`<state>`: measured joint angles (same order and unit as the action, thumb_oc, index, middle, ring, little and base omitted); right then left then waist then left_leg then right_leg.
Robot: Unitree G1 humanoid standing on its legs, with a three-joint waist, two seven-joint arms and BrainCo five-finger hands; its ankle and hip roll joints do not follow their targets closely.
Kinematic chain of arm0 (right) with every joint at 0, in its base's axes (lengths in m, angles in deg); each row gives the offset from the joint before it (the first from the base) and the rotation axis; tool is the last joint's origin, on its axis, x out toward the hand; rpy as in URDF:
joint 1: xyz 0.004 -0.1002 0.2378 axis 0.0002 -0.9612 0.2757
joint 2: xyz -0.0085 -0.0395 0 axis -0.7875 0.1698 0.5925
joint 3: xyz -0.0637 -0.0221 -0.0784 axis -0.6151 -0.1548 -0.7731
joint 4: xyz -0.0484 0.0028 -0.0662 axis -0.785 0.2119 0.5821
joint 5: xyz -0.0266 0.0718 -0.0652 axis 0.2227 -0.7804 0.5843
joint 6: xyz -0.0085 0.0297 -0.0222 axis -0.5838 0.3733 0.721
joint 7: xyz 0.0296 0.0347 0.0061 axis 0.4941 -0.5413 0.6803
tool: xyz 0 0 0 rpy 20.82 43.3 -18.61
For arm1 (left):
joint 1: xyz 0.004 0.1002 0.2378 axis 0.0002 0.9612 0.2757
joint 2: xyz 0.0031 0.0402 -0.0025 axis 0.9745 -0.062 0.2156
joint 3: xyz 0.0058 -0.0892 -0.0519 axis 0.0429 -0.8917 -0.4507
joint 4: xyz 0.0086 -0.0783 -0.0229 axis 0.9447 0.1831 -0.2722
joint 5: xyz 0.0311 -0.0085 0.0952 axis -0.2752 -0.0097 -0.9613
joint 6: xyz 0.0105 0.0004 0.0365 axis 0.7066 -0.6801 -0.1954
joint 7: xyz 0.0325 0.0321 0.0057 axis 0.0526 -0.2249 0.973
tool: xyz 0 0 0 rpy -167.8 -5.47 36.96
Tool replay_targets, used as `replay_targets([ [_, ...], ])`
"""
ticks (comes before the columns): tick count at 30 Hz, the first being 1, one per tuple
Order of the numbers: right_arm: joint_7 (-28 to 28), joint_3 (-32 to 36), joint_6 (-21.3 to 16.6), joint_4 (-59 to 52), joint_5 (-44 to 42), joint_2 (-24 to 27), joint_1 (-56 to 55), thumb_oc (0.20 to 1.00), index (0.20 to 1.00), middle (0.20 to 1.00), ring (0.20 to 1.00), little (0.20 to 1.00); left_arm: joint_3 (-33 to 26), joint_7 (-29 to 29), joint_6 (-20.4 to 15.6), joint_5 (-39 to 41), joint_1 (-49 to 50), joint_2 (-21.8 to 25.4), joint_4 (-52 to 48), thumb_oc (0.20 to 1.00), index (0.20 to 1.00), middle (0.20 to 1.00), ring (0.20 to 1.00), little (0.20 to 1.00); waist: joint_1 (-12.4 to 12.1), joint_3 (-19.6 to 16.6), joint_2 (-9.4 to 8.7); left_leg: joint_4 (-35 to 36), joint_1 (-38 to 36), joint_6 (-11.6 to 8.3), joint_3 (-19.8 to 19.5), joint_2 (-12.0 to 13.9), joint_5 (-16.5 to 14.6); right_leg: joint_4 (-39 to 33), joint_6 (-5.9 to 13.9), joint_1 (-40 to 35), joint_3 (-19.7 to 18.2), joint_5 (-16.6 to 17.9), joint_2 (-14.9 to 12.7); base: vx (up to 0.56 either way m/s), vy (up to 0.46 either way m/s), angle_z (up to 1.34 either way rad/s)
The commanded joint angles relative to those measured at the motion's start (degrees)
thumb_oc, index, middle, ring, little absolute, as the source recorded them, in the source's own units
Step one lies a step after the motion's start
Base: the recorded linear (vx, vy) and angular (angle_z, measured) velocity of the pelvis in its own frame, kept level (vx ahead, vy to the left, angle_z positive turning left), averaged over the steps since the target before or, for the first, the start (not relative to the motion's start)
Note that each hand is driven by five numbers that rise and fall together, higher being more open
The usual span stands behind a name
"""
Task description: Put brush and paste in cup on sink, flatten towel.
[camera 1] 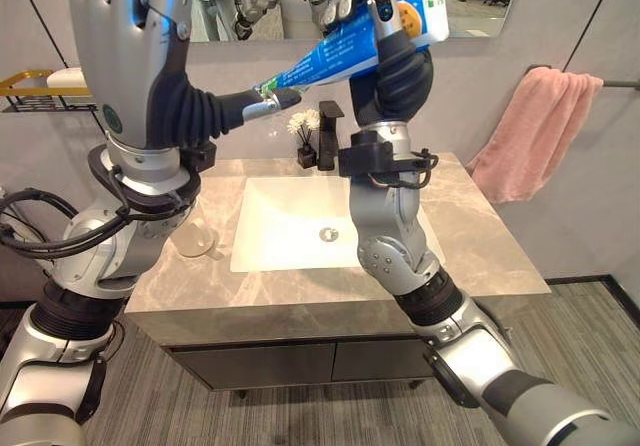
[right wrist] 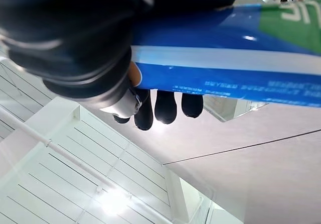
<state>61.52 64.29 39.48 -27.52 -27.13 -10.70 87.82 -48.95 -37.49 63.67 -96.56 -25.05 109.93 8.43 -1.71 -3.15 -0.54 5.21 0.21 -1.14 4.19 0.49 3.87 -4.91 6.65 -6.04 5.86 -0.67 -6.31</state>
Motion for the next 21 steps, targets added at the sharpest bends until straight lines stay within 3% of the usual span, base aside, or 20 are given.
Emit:
replay_targets([
  [1,-0.7,5.0,-3.3,-2.5,2.5,0.6,4.9,0.200,0.200,0.200,0.200,0.200,-7.9,-2.1,0.7,1.4,2.2,4.8,0.0,1.000,1.000,1.000,1.000,1.000,-3.5,-0.1,-2.03,-0.2,-4.4,-2.92,-0.1,3.9,-5.3,-0.1,3.10,1.0,2.0,3.1,-6.1,-0.01,-0.017,0.16],
  [4,-0.8,5.8,-3.4,-2.3,2.5,1.4,4.9,0.200,0.200,0.200,0.200,0.200,-12.8,-1.8,0.1,2.7,9.0,6.0,-0.7,1.000,1.000,1.000,1.000,1.000,-4.9,0.1,-2.17,-0.2,-4.1,-2.89,-0.7,3.7,-5.1,-0.1,2.96,0.8,2.5,3.0,-6.1,0.00,-0.016,0.16],
  [5,-0.8,7.4,-3.4,-2.5,2.2,2.8,4.3,0.200,0.200,0.200,0.200,0.200,-19.7,-1.9,0.1,4.5,19.0,6.3,-0.2,1.000,1.000,1.000,1.000,1.000,-6.8,0.7,-2.31,-0.2,-3.9,-2.92,-1.5,3.7,-5.0,-0.1,2.84,0.4,3.3,2.7,-6.2,0.00,-0.018,0.13],
  [6,-0.8,7.0,-3.4,-2.5,2.2,2.5,4.2,0.200,0.200,0.200,0.200,0.200,-20.7,-1.7,0.0,4.6,20.2,6.1,-0.7,1.000,1.000,1.000,1.000,1.000,-6.3,0.4,-2.12,-0.2,-4.0,-2.95,-1.5,3.7,-5.4,-0.1,2.91,0.3,3.3,2.3,-6.2,0.02,-0.024,0.13],
  [7,-1.2,8.7,-2.7,-2.6,3.2,4.9,3.9,0.200,0.200,0.200,0.200,0.200,-26.4,-2.8,0.2,7.6,29.6,3.1,1.4,1.000,1.000,1.000,1.000,1.000,-8.6,1.2,-2.70,-0.2,-3.3,-3.02,-2.5,3.6,-5.0,-0.1,2.84,0.2,4.2,2.3,-6.2,0.00,-0.017,0.15],
  [8,-1.7,9.0,-1.8,-2.9,4.2,6.1,3.6,0.200,0.200,0.200,0.200,0.200,-29.4,-2.4,-0.2,10.8,36.3,-0.5,2.9,1.000,1.000,1.000,1.000,1.000,-9.2,1.4,-2.68,-0.2,-3.0,-3.04,-3.0,3.5,-4.4,-0.1,2.75,0.1,4.7,2.5,-6.3,-0.01,-0.017,0.12],
  [9,-1.7,8.8,-1.7,-3.0,4.3,6.0,3.5,0.200,0.200,0.200,0.200,0.200,-29.8,-2.3,-0.3,10.9,36.8,-0.6,2.7,1.000,1.000,1.000,1.000,1.000,-9.0,1.2,-2.59,-0.2,-3.0,-3.07,-3.0,3.5,-4.8,-0.1,2.81,0.1,4.7,2.2,-6.3,0.00,-0.014,0.14],
  [11,-1.7,9.5,-0.4,-3.0,5.1,7.9,3.5,0.200,0.200,0.200,0.200,0.200,-31.3,-1.4,-0.4,17.6,43.9,-6.1,6.3,1.000,1.000,1.000,1.000,1.000,-10.3,1.9,-2.96,-0.2,-2.1,-3.02,-4.0,3.3,-4.1,-0.1,2.69,0.2,5.6,2.5,-6.3,-0.01,-0.014,0.37],
  [12,-1.0,9.7,1.0,-2.3,5.4,9.6,4.2,0.200,0.200,0.200,0.200,0.200,-32.4,-0.4,-0.6,24.7,49.9,-11.3,13.4,1.000,1.000,1.000,1.000,1.000,-11.5,2.4,-3.35,-0.2,-1.5,-3.06,-4.7,3.1,-4.4,-0.1,2.80,0.0,6.4,1.9,-6.4,-0.02,-0.003,0.54],
  [14,-0.6,9.4,1.4,-1.7,4.9,9.9,4.9,0.200,0.200,0.200,0.200,0.200,-32.3,0.3,-0.4,27.8,51.8,-13.6,17.0,1.000,1.000,1.000,1.000,1.000,-12.0,2.5,-3.55,-0.2,-1.1,-3.03,-4.9,3.1,-4.3,-0.1,2.82,0.1,6.7,2.0,-6.4,0.01,0.003,0.27],
  [15,0.0,8.6,2.1,0.4,4.6,10.8,6.6,0.200,0.200,0.200,0.200,0.200,-29.8,2.0,1.3,35.2,53.1,-17.9,27.9,1.000,1.000,1.000,1.000,1.000,-12.8,3.0,-4.07,-0.2,-0.3,-2.99,-5.5,2.9,-3.9,-0.1,2.82,0.2,7.4,2.1,-6.5,-0.01,0.004,0.11],
  [16,0.0,8.6,2.1,0.4,4.6,10.9,6.7,0.200,0.200,0.200,0.200,0.200,-29.6,1.9,1.1,35.3,52.8,-17.8,28.3,1.000,1.000,1.000,1.000,1.000,-12.8,3.0,-4.02,-0.2,-0.1,-2.94,-5.5,2.9,-3.5,-0.1,2.81,0.4,7.5,2.4,-6.5,-0.04,0.007,0.18],
  [17,0.3,7.9,2.9,1.5,4.8,11.6,7.5,0.200,0.200,0.200,0.200,0.200,-27.4,3.9,1.3,40.0,51.6,-19.1,35.2,1.000,1.000,1.000,1.000,1.000,-12.9,3.2,-4.17,-0.2,0.4,-2.98,-5.8,2.8,-3.3,-0.1,2.88,0.5,8.0,2.5,-6.6,-0.04,0.017,0.25],
  [18,0.3,6.9,4.0,3.5,5.9,12.8,9.1,0.200,0.200,0.200,0.200,0.200,-22.7,8.1,2.3,46.9,48.9,-21.1,49.2,1.000,1.000,1.000,1.000,1.000,-12.9,3.6,-4.28,-0.2,1.3,-3.04,-6.6,2.7,-2.9,-0.1,2.98,0.5,8.8,2.5,-6.6,-0.03,0.017,0.35],
  [19,0.3,6.9,4.0,3.6,5.9,13.0,9.2,0.200,0.200,0.200,0.200,0.200,-22.5,8.1,2.1,47.1,48.5,-21.0,49.6,1.000,1.000,1.000,1.000,1.000,-12.8,3.6,-4.26,-0.2,1.5,-2.99,-6.7,2.7,-2.7,-0.1,2.98,0.7,8.9,2.7,-6.6,-0.04,0.020,0.49],
  [21,0.2,5.6,4.3,5.9,6.3,13.5,11.1,0.200,0.200,0.200,0.200,0.200,-17.3,13.3,3.0,52.5,44.8,-22.8,67.3,1.000,1.000,1.000,1.000,1.000,-12.5,4.1,-4.37,-0.2,2.6,-3.19,-7.9,2.6,-2.3,-0.1,2.96,0.8,10.0,2.7,-6.6,-0.04,0.013,0.43],
])
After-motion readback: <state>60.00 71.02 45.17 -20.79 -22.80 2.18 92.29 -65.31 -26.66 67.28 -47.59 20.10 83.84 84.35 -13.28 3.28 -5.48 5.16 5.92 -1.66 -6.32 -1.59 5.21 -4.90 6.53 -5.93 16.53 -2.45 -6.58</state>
